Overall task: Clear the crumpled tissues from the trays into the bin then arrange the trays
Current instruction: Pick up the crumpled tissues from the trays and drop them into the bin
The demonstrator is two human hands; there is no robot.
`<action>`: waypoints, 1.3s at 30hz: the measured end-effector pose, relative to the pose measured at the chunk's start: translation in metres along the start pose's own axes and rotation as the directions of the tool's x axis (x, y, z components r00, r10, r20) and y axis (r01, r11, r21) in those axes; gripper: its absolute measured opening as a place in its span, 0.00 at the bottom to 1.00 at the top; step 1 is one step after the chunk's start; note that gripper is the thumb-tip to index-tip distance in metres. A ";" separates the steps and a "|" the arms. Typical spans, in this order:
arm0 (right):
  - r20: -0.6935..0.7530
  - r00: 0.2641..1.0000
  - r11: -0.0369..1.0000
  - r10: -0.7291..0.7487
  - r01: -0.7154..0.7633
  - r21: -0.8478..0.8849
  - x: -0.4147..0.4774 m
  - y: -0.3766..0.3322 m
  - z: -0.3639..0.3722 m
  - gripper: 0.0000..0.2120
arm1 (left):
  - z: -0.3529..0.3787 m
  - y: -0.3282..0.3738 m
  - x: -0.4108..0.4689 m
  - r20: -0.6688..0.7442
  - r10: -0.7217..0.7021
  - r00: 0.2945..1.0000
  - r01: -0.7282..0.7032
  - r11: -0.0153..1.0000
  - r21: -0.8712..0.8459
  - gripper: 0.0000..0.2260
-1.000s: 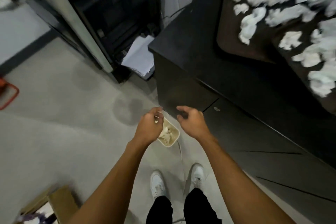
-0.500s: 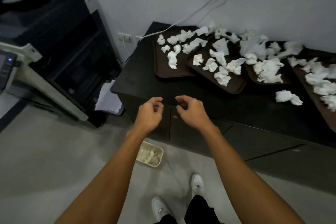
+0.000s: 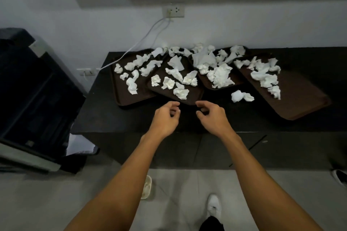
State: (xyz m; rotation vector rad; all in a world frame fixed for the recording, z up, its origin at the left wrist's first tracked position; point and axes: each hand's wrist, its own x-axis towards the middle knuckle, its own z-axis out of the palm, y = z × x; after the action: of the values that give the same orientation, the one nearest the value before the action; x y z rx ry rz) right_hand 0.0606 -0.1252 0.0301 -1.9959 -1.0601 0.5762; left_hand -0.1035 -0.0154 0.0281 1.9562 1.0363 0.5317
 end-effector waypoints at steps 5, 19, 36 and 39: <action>-0.057 0.998 0.999 0.038 -0.039 -0.011 0.018 0.038 -0.055 0.18 | 0.054 0.035 0.034 0.061 0.045 0.997 -0.045 0.999 -0.011 0.12; -0.144 0.982 0.977 0.122 -0.144 -0.159 0.101 0.154 -0.145 0.24 | 0.187 0.071 0.118 0.141 0.019 0.990 -0.017 1.000 -0.020 0.12; -0.110 0.992 0.928 -0.066 0.020 -0.371 0.127 0.196 -0.117 0.13 | 0.212 0.054 0.142 0.070 -0.067 0.995 0.066 0.998 0.016 0.12; -0.146 0.985 0.969 -0.097 0.059 -0.241 0.122 0.190 -0.124 0.12 | 0.212 0.053 0.141 0.052 -0.063 0.997 0.062 0.998 0.021 0.12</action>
State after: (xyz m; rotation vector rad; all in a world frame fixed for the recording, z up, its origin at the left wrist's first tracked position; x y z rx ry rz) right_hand 0.3029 -0.1413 -0.0543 -2.1525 -1.1470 0.2545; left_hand 0.1448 -0.0175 -0.0489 1.9378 1.0688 0.4353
